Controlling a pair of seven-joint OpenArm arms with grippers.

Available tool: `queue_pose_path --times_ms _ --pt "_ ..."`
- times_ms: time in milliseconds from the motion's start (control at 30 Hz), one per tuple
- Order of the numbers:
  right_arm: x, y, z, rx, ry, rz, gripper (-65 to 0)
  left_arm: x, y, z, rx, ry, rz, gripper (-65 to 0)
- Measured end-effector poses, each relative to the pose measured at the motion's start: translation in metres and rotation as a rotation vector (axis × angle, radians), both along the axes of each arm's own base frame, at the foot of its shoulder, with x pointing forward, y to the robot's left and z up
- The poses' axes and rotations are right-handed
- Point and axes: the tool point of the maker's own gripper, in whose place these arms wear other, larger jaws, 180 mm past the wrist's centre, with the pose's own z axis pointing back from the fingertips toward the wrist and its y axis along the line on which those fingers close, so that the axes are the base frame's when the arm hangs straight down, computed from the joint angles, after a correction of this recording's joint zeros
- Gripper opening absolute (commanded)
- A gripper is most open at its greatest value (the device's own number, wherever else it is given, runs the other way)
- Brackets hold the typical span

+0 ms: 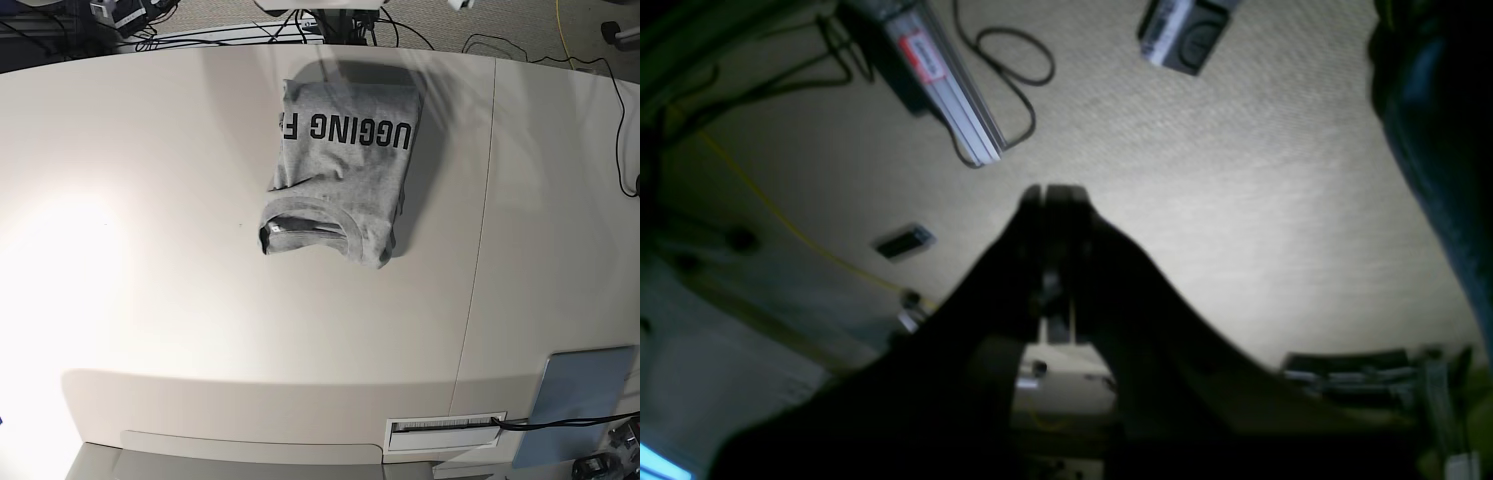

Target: Fold the T-shirt properly

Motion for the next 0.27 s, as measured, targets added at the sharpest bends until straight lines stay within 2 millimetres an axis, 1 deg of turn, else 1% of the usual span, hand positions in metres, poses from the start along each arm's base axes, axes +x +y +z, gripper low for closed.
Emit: queue_pose_path --times_ms 100,167,200,267 --pt "0.016 0.014 -0.009 0.039 -0.008 0.097 -65.0 0.012 -0.009 -0.009 0.053 0.013 -0.009 -53.3" --pt "0.02 0.025 -0.013 0.067 0.005 0.165 -65.0 0.008 -0.018 -0.011 0.048 0.05 -0.016 -53.3" --pt "0.019 0.031 -0.014 0.081 0.017 0.2 -65.0 0.005 -0.021 -0.011 0.042 0.064 -0.02 -53.3" --pt "0.015 0.036 -0.019 0.063 0.044 0.243 -65.0 -0.001 -0.026 -0.011 0.032 0.083 -0.016 -53.3"
